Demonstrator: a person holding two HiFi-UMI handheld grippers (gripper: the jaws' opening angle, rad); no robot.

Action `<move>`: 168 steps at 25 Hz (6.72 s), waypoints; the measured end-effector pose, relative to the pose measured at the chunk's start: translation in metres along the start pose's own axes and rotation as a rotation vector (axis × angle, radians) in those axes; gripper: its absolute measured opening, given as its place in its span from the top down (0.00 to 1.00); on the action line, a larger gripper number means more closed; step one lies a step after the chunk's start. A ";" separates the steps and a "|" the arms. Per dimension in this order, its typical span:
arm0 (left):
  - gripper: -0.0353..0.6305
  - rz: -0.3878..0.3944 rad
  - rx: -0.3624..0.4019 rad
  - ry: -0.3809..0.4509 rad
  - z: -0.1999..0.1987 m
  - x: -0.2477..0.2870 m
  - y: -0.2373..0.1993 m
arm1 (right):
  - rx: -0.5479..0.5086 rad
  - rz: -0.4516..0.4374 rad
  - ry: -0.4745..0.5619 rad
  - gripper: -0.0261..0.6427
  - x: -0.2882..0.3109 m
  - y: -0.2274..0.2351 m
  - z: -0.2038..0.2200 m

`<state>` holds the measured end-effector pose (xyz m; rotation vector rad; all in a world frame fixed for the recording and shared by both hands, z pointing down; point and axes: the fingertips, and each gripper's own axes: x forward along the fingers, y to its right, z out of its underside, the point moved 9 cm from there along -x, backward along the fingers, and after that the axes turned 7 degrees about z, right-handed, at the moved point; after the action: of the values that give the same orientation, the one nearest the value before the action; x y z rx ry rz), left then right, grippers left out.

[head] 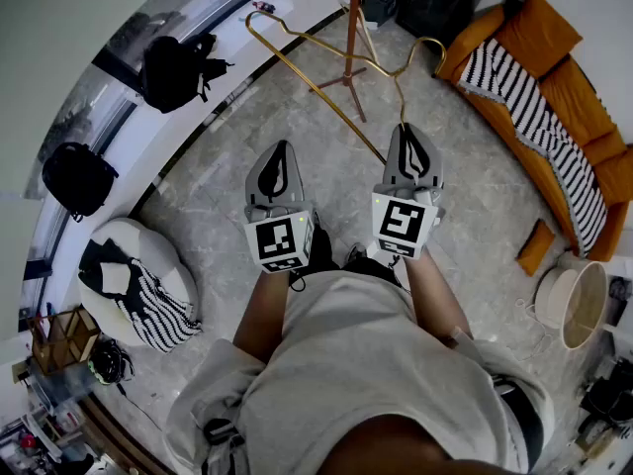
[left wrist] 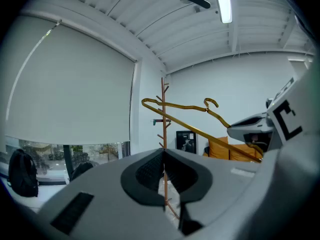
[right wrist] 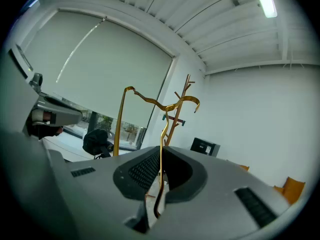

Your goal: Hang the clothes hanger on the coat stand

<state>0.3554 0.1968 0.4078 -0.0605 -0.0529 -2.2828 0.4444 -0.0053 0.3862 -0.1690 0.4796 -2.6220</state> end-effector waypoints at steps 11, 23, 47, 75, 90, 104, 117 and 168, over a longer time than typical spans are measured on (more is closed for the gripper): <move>0.93 0.070 -0.011 -0.002 0.000 0.032 -0.011 | 0.009 0.013 -0.008 0.94 0.024 -0.013 -0.009; 0.93 0.107 -0.037 0.002 0.009 0.086 -0.061 | -0.071 0.024 0.006 0.94 0.084 -0.047 -0.022; 0.93 0.173 -0.125 -0.058 0.029 0.160 -0.203 | -0.171 0.009 -0.042 0.94 0.204 -0.151 -0.060; 0.93 0.116 -0.018 -0.349 0.032 0.368 -0.353 | -0.177 -0.180 -0.092 0.94 0.468 -0.188 -0.029; 0.87 0.244 0.717 -0.254 -0.008 0.489 -0.341 | -0.343 -0.063 -0.127 0.94 0.518 -0.168 0.001; 0.65 0.752 0.969 -0.147 0.016 0.607 -0.316 | -0.513 0.164 -0.302 0.94 0.528 -0.197 -0.014; 0.89 1.001 1.093 -0.010 0.040 0.622 -0.312 | -0.526 0.340 -0.516 0.94 0.514 -0.224 -0.010; 0.90 1.071 1.143 -0.139 0.090 0.708 -0.226 | -0.436 0.322 -0.693 0.93 0.574 -0.143 0.089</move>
<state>-0.2761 -0.1849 0.5364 0.2845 -1.0884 -0.9416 -0.1058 -0.1816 0.5420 -1.0033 0.7340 -1.9427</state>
